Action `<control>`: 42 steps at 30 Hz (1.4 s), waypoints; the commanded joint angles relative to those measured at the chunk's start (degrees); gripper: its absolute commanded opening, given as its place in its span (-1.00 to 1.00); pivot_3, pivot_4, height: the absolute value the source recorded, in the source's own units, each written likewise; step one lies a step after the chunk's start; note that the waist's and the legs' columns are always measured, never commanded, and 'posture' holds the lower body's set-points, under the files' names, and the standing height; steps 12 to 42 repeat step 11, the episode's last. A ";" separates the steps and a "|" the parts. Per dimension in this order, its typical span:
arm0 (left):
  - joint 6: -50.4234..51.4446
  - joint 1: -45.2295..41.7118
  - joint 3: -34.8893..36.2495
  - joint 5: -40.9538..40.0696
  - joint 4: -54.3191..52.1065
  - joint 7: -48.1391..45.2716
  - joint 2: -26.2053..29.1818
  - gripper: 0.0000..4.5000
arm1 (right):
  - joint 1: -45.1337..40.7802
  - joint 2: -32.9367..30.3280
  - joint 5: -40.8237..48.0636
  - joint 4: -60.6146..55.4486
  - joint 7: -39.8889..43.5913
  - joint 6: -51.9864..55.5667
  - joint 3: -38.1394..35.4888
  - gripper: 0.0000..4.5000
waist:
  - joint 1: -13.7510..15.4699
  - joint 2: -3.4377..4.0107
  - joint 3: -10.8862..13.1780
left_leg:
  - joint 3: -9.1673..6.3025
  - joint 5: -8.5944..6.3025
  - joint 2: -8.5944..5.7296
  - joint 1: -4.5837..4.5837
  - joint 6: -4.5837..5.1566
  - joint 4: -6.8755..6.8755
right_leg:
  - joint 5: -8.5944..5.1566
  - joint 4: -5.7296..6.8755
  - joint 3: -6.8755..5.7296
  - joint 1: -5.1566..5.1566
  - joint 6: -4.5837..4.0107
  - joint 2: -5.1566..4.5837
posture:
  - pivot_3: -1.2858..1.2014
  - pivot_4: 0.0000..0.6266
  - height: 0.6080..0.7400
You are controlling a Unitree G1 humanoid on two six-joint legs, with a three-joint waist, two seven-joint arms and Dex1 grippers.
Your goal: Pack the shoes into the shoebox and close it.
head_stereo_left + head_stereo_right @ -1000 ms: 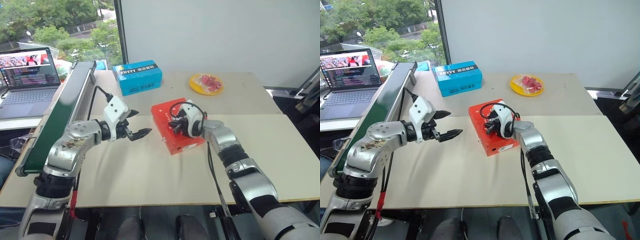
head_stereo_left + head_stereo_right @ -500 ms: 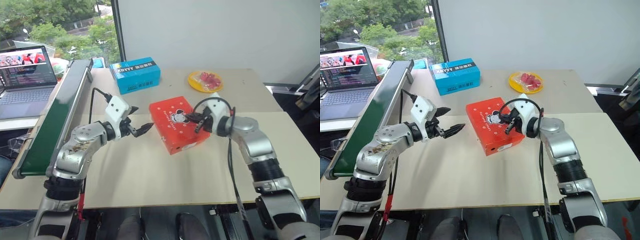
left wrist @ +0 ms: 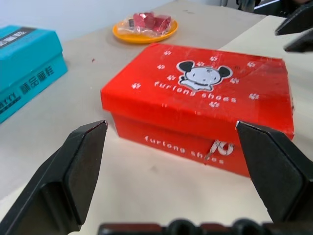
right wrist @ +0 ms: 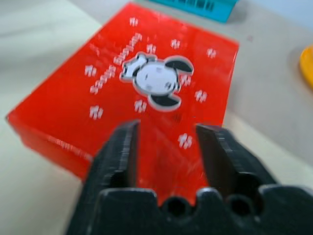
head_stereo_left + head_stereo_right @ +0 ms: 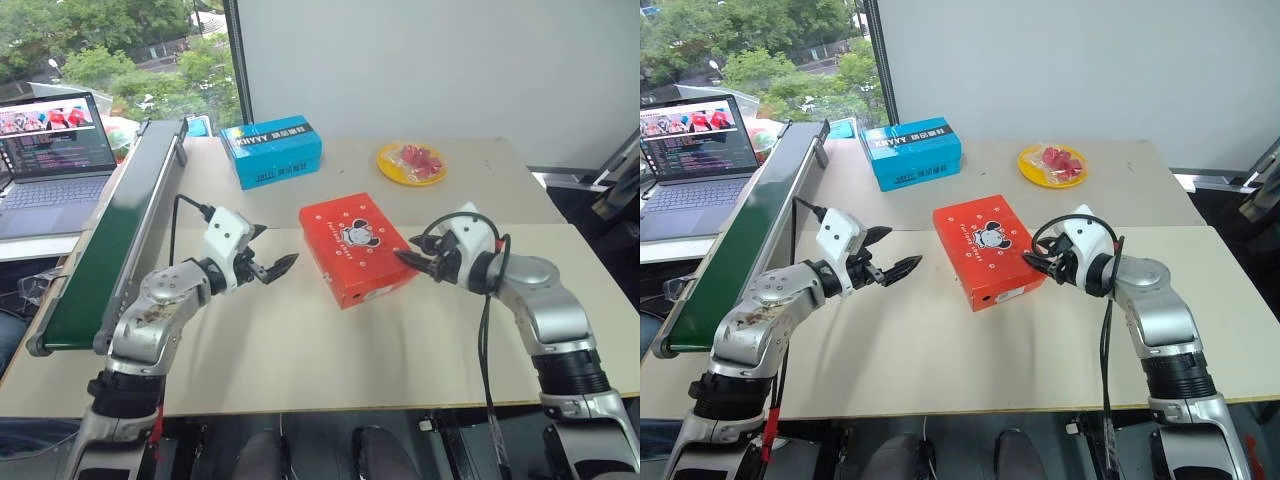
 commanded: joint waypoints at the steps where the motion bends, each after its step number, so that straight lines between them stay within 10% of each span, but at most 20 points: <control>1: -1.42 2.11 2.69 -0.25 -3.50 0.89 0.55 1.00 | 1.26 -1.46 0.75 -3.38 -1.16 0.17 -3.25 0.72 | 0.06 0.00 0.00 | 0.01 0.00 0.00 -0.01 0.00 0.00 | 0.00 0.00 0.01 -0.01 0.00 -0.01 | 0.03 -0.52 1.00; 3: -1.34 3.00 3.29 -0.72 -4.23 0.55 0.97 1.00 | 1.79 -1.74 1.29 -3.96 -1.09 0.41 -3.89 0.97 | 0.07 -0.01 0.01 | 0.00 0.00 0.00 -0.01 0.00 0.00 | 0.00 -0.01 0.00 0.00 0.00 -0.02 | 0.03 -0.52 1.00; 42: -1.49 2.91 4.51 -0.67 -4.16 0.49 1.51 1.00 | 2.19 -2.42 3.33 -4.71 -1.08 2.08 -6.03 0.97 | 0.08 -0.01 0.01 | 0.00 0.00 -0.01 0.01 0.01 0.00 | 0.00 -0.02 0.00 0.03 0.00 -0.01 | 0.03 -0.52 1.00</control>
